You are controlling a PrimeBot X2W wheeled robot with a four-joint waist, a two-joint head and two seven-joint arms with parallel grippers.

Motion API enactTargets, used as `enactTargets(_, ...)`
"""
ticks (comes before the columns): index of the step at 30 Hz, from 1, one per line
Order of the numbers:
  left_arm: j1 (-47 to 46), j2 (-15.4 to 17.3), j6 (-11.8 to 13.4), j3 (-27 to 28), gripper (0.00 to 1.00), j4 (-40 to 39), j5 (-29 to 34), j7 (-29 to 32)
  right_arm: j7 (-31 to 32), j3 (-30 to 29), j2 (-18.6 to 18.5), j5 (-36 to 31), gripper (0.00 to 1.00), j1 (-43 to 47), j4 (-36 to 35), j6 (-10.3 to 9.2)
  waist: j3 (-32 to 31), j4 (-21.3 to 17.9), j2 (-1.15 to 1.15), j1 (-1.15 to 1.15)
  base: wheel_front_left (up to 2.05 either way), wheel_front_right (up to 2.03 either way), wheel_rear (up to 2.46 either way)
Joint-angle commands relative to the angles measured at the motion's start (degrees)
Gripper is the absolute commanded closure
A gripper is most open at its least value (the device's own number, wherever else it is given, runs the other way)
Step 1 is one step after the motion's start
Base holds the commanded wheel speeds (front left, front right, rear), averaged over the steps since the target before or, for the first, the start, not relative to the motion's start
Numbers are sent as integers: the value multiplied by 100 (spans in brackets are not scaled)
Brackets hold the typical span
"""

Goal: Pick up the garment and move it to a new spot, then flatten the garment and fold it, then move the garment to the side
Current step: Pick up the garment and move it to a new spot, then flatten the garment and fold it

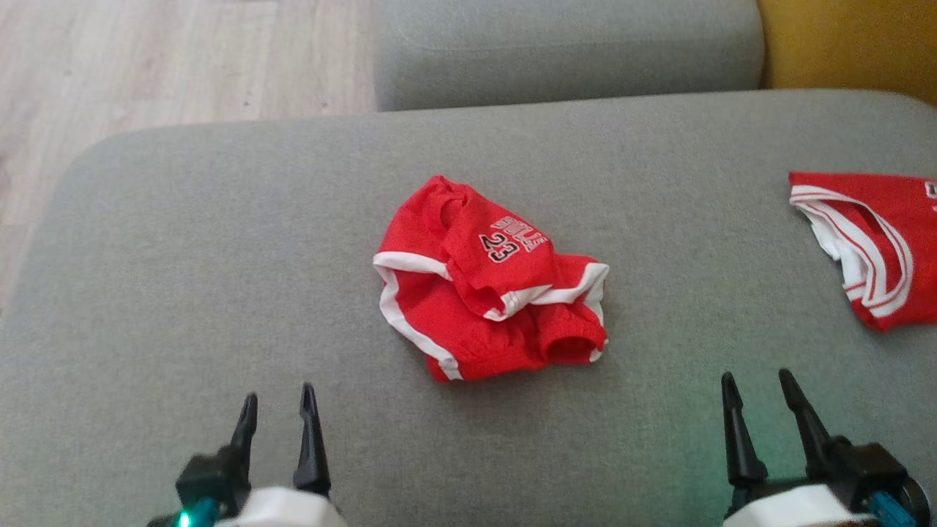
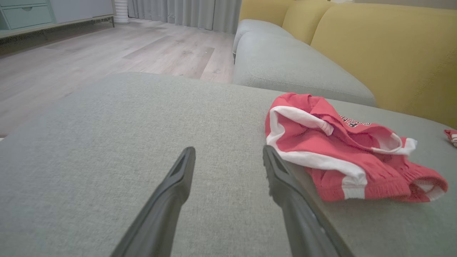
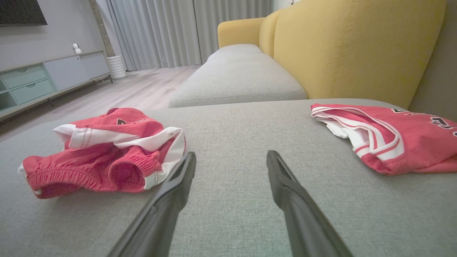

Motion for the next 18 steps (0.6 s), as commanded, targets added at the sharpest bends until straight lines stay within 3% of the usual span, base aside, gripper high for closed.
enactTargets(1,-4,25,-65,253,0,-248,161,-70,-70,97,-39,-42,0,-24,-194,39,-116,111,0,0,0,0,0)
enactTargets(18,362,-228,-421,654,0,-404,569,-71,-30,263,-39,-112,0,35,-69,39,-240,206,0,0,0,0,0)
